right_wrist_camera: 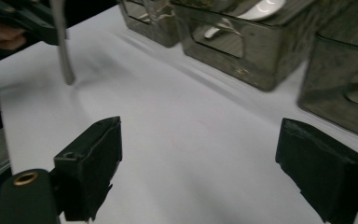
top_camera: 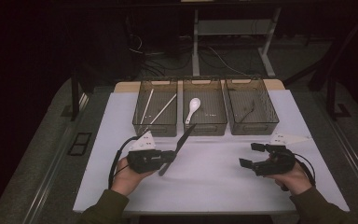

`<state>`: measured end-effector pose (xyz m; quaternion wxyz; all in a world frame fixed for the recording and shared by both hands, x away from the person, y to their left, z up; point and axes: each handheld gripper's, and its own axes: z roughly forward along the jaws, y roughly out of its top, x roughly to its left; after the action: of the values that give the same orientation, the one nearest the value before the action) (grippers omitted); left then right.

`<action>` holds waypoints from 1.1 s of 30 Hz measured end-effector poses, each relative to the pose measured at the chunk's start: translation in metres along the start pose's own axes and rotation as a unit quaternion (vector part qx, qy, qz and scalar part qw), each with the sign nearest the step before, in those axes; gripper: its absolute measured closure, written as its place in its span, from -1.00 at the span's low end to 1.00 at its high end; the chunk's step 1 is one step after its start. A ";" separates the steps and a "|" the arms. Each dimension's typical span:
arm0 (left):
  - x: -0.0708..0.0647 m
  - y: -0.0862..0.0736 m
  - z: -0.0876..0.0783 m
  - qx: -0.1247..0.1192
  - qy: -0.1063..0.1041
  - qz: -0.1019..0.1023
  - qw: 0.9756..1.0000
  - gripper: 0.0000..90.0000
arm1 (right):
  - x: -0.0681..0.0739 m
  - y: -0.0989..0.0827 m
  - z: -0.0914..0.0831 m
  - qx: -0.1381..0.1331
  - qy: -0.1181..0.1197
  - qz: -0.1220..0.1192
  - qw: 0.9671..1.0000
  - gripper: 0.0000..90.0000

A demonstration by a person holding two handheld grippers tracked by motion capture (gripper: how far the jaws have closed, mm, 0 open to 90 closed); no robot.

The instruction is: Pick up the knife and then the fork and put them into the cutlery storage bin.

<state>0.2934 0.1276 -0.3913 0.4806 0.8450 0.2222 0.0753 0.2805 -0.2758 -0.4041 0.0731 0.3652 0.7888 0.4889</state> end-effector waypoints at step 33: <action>-0.029 0.046 0.087 -0.059 0.089 -0.028 0.994 0.76 | 0.019 0.064 0.074 -0.090 0.062 0.065 0.992 0.88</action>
<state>0.3112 0.0265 -0.3953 0.5100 0.7984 0.2827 0.1501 0.3336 -0.1944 -0.3846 0.0251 0.3765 0.7190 0.5837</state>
